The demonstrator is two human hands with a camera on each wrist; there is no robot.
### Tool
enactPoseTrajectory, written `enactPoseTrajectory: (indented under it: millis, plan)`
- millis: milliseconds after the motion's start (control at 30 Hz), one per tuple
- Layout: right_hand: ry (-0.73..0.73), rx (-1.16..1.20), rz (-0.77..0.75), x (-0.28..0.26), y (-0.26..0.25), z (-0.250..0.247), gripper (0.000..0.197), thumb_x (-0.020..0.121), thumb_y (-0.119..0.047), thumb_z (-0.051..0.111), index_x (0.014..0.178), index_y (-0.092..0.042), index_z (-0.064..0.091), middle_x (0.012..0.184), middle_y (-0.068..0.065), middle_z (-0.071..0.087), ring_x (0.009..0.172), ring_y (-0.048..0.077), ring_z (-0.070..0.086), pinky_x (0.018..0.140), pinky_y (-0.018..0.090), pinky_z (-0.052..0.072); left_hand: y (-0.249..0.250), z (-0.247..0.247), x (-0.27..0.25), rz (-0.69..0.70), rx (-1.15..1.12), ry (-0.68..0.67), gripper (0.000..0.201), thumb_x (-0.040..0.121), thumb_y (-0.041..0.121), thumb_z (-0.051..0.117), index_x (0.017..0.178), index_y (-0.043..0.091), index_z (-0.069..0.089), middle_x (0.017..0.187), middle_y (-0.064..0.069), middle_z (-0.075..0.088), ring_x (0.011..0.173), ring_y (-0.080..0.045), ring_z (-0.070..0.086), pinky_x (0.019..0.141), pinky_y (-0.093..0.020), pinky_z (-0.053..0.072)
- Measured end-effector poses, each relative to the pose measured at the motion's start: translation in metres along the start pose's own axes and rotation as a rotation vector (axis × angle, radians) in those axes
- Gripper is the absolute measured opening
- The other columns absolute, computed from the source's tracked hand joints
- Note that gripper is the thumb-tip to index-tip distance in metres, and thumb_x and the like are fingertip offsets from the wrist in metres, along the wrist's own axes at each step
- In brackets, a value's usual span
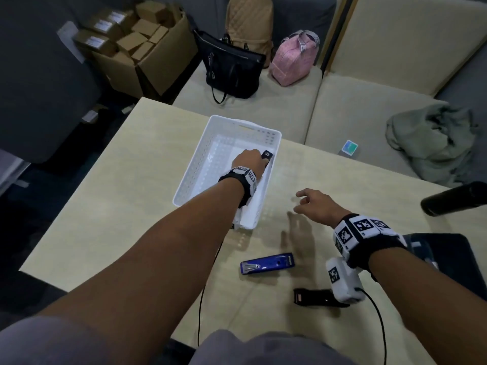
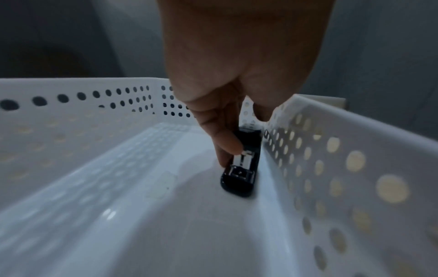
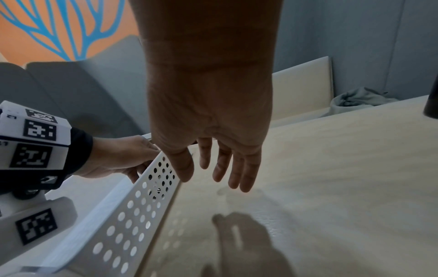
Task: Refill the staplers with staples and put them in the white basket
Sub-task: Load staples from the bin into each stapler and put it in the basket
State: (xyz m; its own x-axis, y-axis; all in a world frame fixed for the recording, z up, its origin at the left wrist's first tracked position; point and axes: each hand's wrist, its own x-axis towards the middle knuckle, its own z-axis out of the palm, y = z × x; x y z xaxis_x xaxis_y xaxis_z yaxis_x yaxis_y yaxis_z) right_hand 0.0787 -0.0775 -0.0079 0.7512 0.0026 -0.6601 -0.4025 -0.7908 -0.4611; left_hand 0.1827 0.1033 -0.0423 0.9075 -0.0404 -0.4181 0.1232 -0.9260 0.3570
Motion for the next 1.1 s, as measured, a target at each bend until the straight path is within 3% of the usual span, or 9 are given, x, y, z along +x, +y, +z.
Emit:
enactPoseTrajectory:
  millis: [133,267,467,533,667,800,900,1000,1100]
  plan:
    - [-0.031,-0.008,-0.005,-0.004,0.011,-0.002,0.049,0.087,-0.02,0.063,0.135,-0.013,0.05,0.112,0.006,0.059,0.1,0.021,0.053,0.088,0.028,0.04,-0.002,0.004,-0.007,-0.018,-0.068,0.024,0.036,0.101,0.032,0.043,0.112,0.001,0.057,0.111,-0.018,0.067,0.094,-0.036,0.065,0.069,-0.033,0.044]
    - [-0.094,-0.104,-0.047,-0.02,0.017,-0.002,0.049,0.089,-0.023,0.061,0.136,-0.016,0.047,0.127,0.01,0.06,0.117,0.026,0.054,0.095,0.031,0.041,0.006,0.001,-0.034,0.003,-0.106,0.171,0.043,0.102,0.036,0.041,0.132,0.006,0.048,0.124,-0.017,0.061,0.11,-0.036,0.06,0.081,-0.041,0.05]
    - [-0.145,-0.258,-0.097,-0.048,0.036,-0.001,0.051,0.089,-0.024,0.06,0.138,-0.016,0.046,0.132,0.008,0.058,0.124,0.027,0.05,0.102,0.033,0.04,0.04,0.005,-0.097,0.412,-0.062,0.417,0.029,0.098,0.03,0.047,0.119,0.011,0.056,0.117,-0.008,0.057,0.107,-0.026,0.055,0.075,-0.037,0.047]
    - [-0.132,-0.283,-0.104,-0.058,0.049,-0.003,0.05,0.089,-0.024,0.06,0.137,-0.015,0.047,0.131,0.009,0.06,0.123,0.027,0.052,0.101,0.032,0.041,0.054,0.012,-0.122,0.553,0.01,0.289,0.027,0.098,0.034,0.048,0.112,0.014,0.06,0.108,-0.005,0.063,0.099,-0.025,0.059,0.074,-0.034,0.045]
    - [-0.141,-0.36,-0.067,-0.078,0.088,-0.003,0.048,0.088,-0.026,0.06,0.135,-0.018,0.05,0.136,0.008,0.055,0.123,0.026,0.052,0.101,0.034,0.042,0.068,0.058,-0.165,0.702,0.336,-0.192,0.035,0.092,0.052,0.053,0.102,0.021,0.068,0.095,-0.003,0.072,0.092,-0.024,0.065,0.072,-0.032,0.046]
    - [-0.132,-0.39,-0.025,-0.098,0.133,-0.003,0.043,0.086,-0.023,0.063,0.129,-0.022,0.056,0.131,0.005,0.058,0.118,0.024,0.055,0.098,0.033,0.044,0.078,0.116,-0.201,0.708,0.532,-0.418,0.059,0.076,0.069,0.061,0.115,0.025,0.063,0.107,-0.003,0.067,0.095,-0.027,0.064,0.075,-0.035,0.049]
    - [-0.183,-0.366,-0.04,-0.109,0.158,0.0,0.04,0.08,-0.015,0.069,0.12,-0.022,0.064,0.109,0.002,0.064,0.106,0.021,0.06,0.094,0.033,0.049,0.088,0.146,-0.221,0.716,0.632,-0.467,0.065,0.074,0.069,0.066,0.115,0.019,0.06,0.111,-0.004,0.064,0.094,-0.029,0.064,0.075,-0.037,0.052]
    - [-0.232,-0.369,-0.079,-0.12,0.173,0.008,0.038,0.076,-0.013,0.073,0.112,-0.024,0.069,0.096,-0.001,0.065,0.098,0.019,0.062,0.089,0.032,0.051,0.1,0.158,-0.234,0.764,0.722,-0.417,0.041,0.083,0.043,0.067,0.111,0.012,0.063,0.109,-0.009,0.066,0.095,-0.033,0.066,0.075,-0.037,0.051]
    - [-0.203,-0.38,-0.146,-0.127,0.18,0.017,0.024,0.074,-0.018,0.076,0.098,-0.024,0.072,0.087,-0.001,0.064,0.085,0.017,0.058,0.075,0.027,0.047,0.113,0.153,-0.238,0.793,0.709,-0.385,0.031,0.081,0.034,0.068,0.104,0.014,0.07,0.099,-0.01,0.071,0.087,-0.034,0.068,0.07,-0.033,0.05]
